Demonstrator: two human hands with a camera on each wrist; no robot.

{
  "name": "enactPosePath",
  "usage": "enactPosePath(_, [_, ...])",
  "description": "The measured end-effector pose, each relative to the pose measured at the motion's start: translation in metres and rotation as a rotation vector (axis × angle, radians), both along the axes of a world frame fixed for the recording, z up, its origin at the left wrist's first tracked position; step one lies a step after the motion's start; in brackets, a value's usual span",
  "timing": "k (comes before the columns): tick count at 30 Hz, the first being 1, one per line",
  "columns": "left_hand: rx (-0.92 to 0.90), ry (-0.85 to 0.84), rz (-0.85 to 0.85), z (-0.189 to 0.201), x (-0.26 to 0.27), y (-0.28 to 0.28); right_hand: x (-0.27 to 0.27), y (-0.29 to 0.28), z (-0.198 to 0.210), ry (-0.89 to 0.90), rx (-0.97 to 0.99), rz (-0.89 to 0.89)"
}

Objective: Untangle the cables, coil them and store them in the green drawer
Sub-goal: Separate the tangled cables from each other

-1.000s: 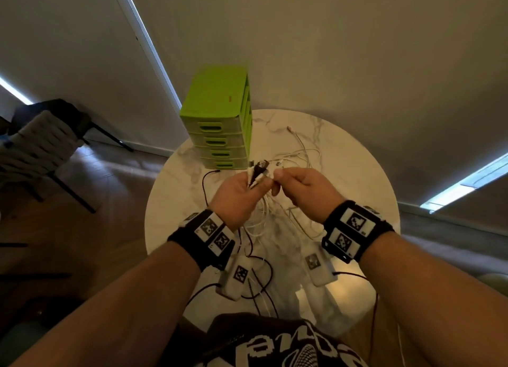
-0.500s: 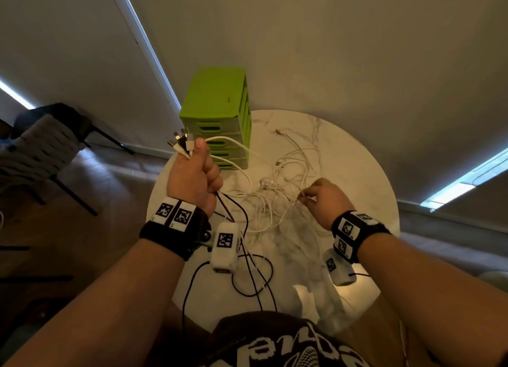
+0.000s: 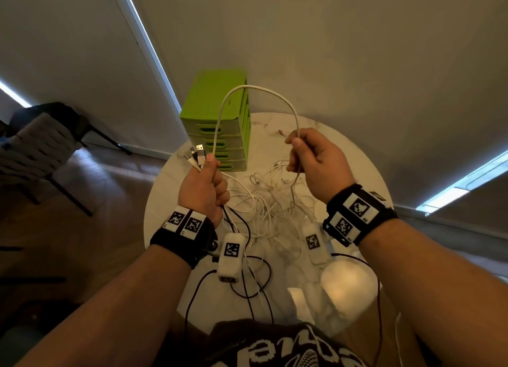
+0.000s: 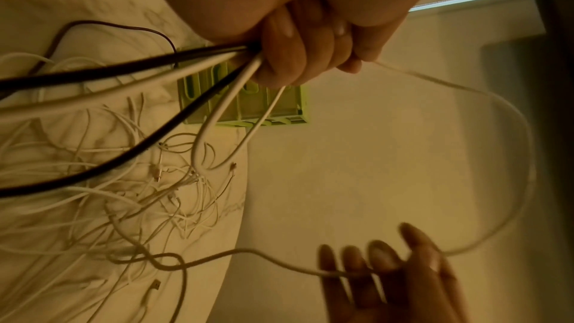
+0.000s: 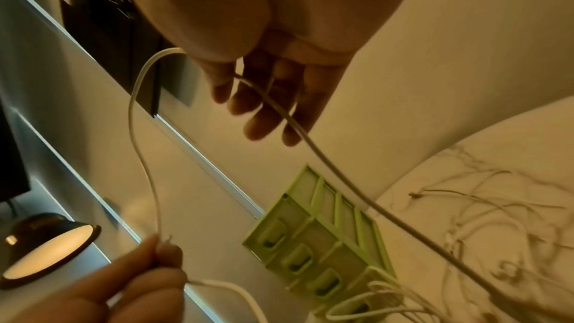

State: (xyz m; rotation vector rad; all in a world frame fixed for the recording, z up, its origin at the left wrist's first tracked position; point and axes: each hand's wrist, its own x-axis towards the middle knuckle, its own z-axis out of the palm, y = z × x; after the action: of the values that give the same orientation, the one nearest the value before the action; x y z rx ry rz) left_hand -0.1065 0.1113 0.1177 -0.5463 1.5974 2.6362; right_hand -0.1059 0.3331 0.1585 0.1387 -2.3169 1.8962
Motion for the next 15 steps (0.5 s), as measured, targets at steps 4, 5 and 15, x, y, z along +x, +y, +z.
enactPosePath(4, [-0.026,-0.032,0.006,-0.006,0.003,-0.002,0.003,0.0,0.031,0.124,-0.275,-0.03])
enactPosePath(5, [-0.03,-0.039,0.002,-0.009,0.004,-0.002,0.003,-0.001,0.04,0.153,-0.328,-0.019])
enactPosePath(15, [0.038,0.0,-0.254,0.005,0.016,0.035,0.009,-0.019,0.005,-0.198,0.382,0.217])
